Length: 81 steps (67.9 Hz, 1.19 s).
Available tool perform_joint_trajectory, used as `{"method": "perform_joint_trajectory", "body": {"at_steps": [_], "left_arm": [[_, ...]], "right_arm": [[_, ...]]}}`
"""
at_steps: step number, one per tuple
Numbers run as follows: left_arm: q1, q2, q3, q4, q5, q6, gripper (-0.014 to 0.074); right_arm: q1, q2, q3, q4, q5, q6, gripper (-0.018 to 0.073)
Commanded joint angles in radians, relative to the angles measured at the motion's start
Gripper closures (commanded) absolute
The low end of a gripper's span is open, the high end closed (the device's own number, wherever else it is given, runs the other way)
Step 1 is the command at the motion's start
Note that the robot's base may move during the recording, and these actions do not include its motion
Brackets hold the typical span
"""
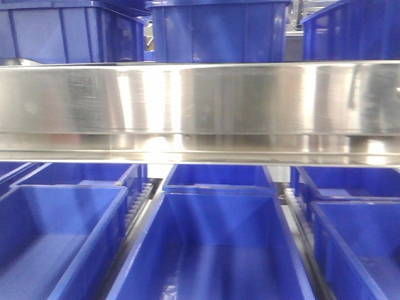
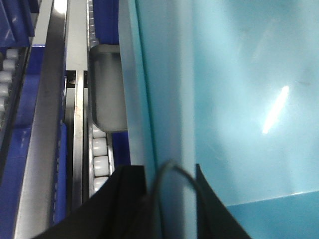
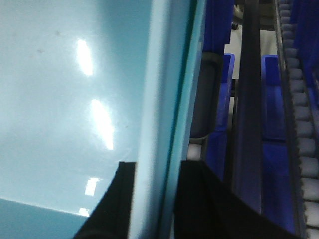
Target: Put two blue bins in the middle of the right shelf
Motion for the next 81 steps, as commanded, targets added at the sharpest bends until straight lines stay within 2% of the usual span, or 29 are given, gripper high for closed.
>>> {"method": "perform_joint_trajectory", "body": {"at_steps": [1,81], "left_arm": [[-0.006,-0.026,-0.02,-0.041,-0.094,0.014,0.0707],[-0.006,-0.026,-0.02,-0.041,-0.096,0.014,0.0707]], "right_arm": [[-0.002,-0.012,-0.015,-0.015,-0.082,-0.001,0.0713],[-0.002,-0.012,-0.015,-0.015,-0.082,-0.001,0.0713]]}}
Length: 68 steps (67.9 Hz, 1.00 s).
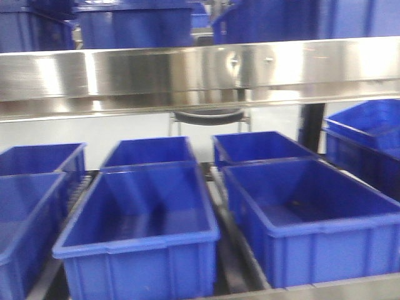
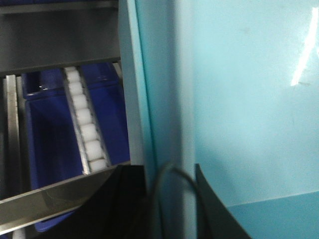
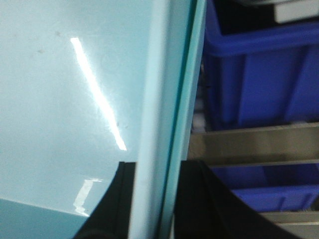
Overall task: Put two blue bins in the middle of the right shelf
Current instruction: 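Lift the held bin and drive the base away from the rack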
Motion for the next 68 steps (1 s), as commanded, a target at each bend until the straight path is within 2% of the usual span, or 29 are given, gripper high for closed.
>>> {"method": "perform_joint_trajectory", "body": {"at_steps": [1,68], "left_arm": [[-0.006,-0.026,-0.02,-0.041,-0.094,0.014,0.0707],[-0.006,-0.026,-0.02,-0.041,-0.094,0.014,0.0707]], "right_arm": [[-0.002,-0.012,-0.015,-0.013,-0.08,-0.001,0.0713],[-0.002,-0.012,-0.015,-0.013,-0.08,-0.001,0.0713]]}}
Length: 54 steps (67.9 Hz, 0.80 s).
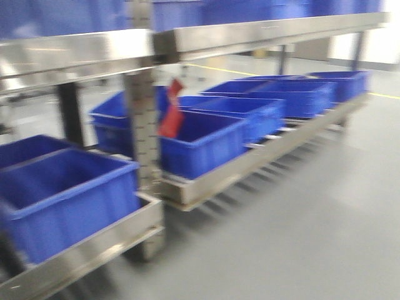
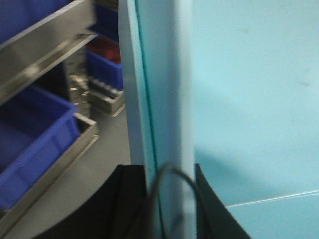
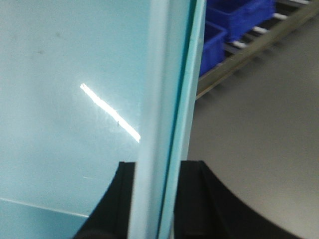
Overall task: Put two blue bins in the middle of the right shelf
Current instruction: 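Lift the held bin and drive the base away from the rack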
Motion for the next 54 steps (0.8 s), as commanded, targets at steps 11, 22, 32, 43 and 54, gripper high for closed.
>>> {"method": "perform_joint_trajectory", "body": {"at_steps": [11,22,32,43,54], "left_arm": [[-0.006,-0.026,-0.02,-0.041,-0.09,0.014,0.0707],[-0.006,-0.026,-0.02,-0.041,-0.09,0.014,0.0707],[-0.006,-0.026,-0.02,-0.041,-0.09,0.014,0.0707],[-0.006,-0.026,-0.02,-0.041,-0.09,0.014,0.0707],[-0.006,-0.026,-0.02,-0.041,-0.09,0.014,0.0707]], "right_arm": [[-0.002,-0.012,-0.015,-0.013,-0.074,-0.001,0.0713],[-0.002,-0.012,-0.015,-0.013,-0.074,-0.001,0.0713],[-0.002,-0.012,-0.015,-0.013,-0.074,-0.001,0.0713],[-0.002,-0.012,-0.015,-0.013,-0.074,-0.001,0.0713],[-0.002,-0.012,-0.015,-0.013,-0.074,-0.001,0.0713]]}}
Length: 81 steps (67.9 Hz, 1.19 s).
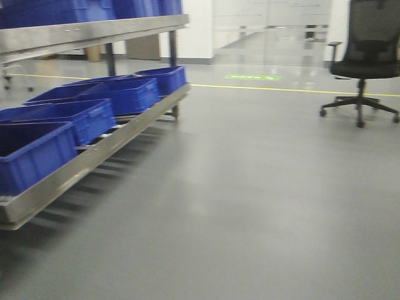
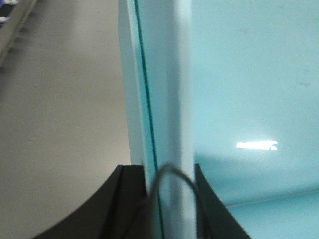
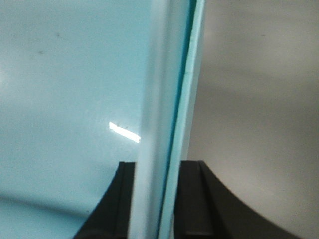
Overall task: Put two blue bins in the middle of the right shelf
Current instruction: 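Lift the held bin and drive the base away from the rack, then drive the base across the floor toward the other steel rack holding the bin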
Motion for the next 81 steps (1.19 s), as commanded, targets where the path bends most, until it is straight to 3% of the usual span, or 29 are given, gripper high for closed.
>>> {"method": "perform_joint_trajectory", "body": {"at_steps": [1,81], "left_arm": [[-0.006,-0.028,-0.02,-0.041,-0.088,0.014,0.0707],[-0.006,-0.028,-0.02,-0.041,-0.088,0.014,0.0707]], "right_arm": [[-0.002,-0.012,-0.015,-0.011,-0.074,-0.001,0.0713],[-0.002,-0.012,-0.015,-0.011,-0.074,-0.001,0.0713]]}}
